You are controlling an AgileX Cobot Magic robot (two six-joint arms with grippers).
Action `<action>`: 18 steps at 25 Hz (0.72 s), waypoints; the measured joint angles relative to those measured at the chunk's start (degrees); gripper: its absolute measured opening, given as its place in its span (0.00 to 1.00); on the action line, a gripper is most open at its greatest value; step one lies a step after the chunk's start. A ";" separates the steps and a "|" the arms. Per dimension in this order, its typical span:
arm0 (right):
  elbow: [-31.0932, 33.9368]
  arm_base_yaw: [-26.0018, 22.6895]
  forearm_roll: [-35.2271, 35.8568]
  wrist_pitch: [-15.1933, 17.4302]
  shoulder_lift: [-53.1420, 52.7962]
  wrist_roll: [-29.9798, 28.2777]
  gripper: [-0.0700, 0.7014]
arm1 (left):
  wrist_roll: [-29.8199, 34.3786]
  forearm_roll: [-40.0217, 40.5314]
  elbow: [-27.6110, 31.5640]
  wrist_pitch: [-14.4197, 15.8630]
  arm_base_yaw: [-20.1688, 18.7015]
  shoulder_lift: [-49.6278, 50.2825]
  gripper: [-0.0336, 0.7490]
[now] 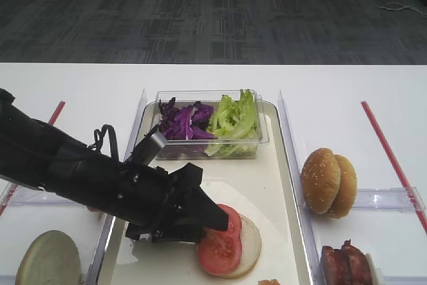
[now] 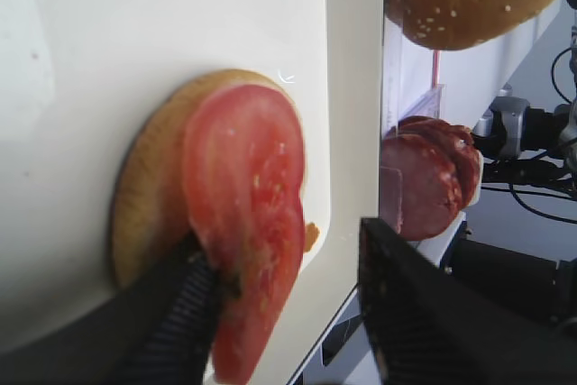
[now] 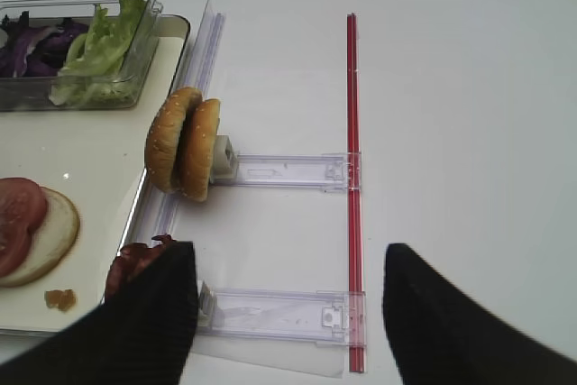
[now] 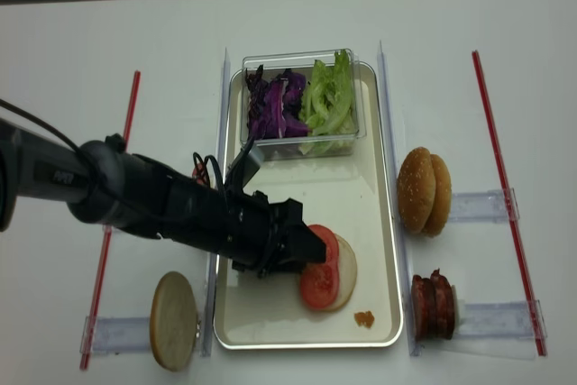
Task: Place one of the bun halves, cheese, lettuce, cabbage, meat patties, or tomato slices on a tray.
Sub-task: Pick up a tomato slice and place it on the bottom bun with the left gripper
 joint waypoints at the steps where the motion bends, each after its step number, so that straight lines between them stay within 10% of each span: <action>1: 0.00 0.00 0.00 0.00 0.00 0.00 0.68 | -0.02 0.00 0.00 0.15 0.00 0.00 0.50; 18: 0.00 0.00 0.00 0.00 0.00 -0.14 0.68 | -4.53 2.79 -1.82 0.87 0.00 0.00 0.51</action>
